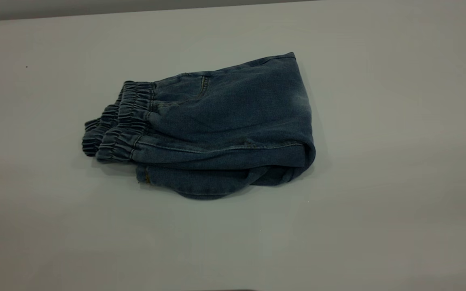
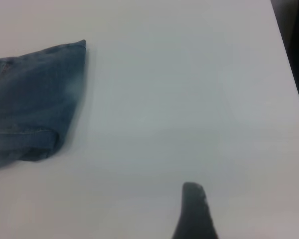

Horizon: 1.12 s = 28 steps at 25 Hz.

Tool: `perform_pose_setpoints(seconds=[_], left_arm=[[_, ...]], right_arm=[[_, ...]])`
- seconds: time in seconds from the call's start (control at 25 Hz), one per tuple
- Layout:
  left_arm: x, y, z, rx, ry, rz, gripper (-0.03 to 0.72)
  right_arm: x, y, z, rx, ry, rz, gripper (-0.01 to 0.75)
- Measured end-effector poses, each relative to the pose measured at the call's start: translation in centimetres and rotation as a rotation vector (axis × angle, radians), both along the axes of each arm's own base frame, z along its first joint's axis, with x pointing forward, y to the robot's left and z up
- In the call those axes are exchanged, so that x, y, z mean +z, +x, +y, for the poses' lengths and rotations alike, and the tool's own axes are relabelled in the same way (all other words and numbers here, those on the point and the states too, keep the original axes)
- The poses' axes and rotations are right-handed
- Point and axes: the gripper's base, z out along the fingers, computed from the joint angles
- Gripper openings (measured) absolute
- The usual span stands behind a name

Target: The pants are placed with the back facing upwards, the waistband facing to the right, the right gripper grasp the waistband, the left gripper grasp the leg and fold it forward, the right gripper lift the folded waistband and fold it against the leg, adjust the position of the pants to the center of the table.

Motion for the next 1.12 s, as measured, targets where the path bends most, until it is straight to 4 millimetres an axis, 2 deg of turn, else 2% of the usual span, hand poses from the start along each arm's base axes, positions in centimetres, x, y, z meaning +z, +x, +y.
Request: perform_pose_setpoints(seconds=[0.2,1.12], left_arm=[[0.00,0.00,0.00,0.000,0.000,0.000,0.515],[-0.01,0.00,0.00,0.000,0.000,0.001,0.515]], right_arm=[[-0.02,0.01,-0.15,0.019,-0.060,-0.004,0.436],[-0.02,0.01,-0.20,0.024,-0.079,-0.005,0.436]])
